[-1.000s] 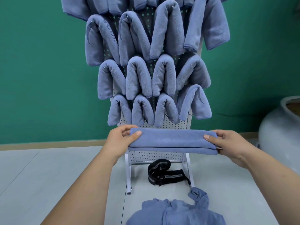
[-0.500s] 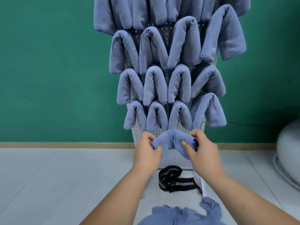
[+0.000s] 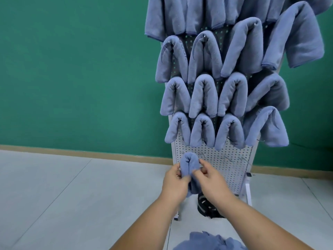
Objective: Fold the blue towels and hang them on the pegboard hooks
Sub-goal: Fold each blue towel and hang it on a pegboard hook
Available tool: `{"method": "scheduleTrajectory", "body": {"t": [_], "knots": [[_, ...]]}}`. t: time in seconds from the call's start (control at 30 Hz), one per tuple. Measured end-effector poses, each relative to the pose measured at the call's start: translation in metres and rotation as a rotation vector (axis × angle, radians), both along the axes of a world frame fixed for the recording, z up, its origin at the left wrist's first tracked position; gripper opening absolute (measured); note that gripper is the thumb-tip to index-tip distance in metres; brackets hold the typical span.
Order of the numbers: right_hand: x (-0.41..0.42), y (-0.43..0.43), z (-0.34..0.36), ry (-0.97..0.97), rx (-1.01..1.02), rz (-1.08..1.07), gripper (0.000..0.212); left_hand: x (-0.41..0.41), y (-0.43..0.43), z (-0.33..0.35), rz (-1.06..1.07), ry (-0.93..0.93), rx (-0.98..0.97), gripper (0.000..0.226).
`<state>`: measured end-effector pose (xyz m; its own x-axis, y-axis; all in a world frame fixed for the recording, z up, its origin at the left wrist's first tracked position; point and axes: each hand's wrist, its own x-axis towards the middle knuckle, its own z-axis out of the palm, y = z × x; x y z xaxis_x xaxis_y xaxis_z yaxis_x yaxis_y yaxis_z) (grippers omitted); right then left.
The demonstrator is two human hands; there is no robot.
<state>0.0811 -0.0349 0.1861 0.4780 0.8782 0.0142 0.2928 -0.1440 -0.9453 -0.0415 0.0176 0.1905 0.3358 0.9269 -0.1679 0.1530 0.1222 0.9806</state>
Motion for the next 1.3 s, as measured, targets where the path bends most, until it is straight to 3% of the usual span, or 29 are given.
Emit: {"method": "scheduleTrajectory", "body": {"t": [0.13, 0.4, 0.5, 0.7, 0.87, 1.03, 1.1, 1.2, 1.3], "knots": [[-0.009, 0.024, -0.011, -0.055, 0.029, -0.010, 0.058, 0.001, 0.012, -0.013, 0.038, -0.060, 0.083, 0.035], [-0.007, 0.076, 0.005, -0.352, 0.130, -0.066, 0.034, 0.000, 0.053, -0.009, 0.224, 0.102, 0.404, 0.046], [0.005, 0.092, 0.014, -0.373, 0.193, -0.067, 0.035, 0.001, 0.078, -0.009, 0.237, 0.167, 0.493, 0.047], [0.030, 0.102, 0.012, -0.494, 0.341, -0.281, 0.037, 0.013, 0.104, -0.003, 0.178, 0.200, 0.712, 0.054], [0.037, 0.110, -0.010, -0.703, 0.278, -0.316, 0.037, 0.022, 0.111, -0.012, 0.161, 0.319, 0.692, 0.053], [0.027, 0.115, -0.022, -0.826, 0.181, -0.312, 0.029, 0.018, 0.112, -0.024, 0.084, 0.399, 0.547, 0.022], [0.023, 0.120, -0.020, -0.875, 0.140, -0.303, 0.017, 0.018, 0.112, -0.019, 0.120, 0.357, 0.548, 0.030], [0.021, 0.126, -0.010, -0.783, 0.168, -0.321, 0.012, 0.023, 0.117, -0.007, 0.178, 0.297, 0.600, 0.045], [0.026, 0.134, -0.006, -0.795, 0.177, -0.415, 0.007, 0.035, 0.128, -0.005, 0.194, 0.288, 0.606, 0.044]]}}
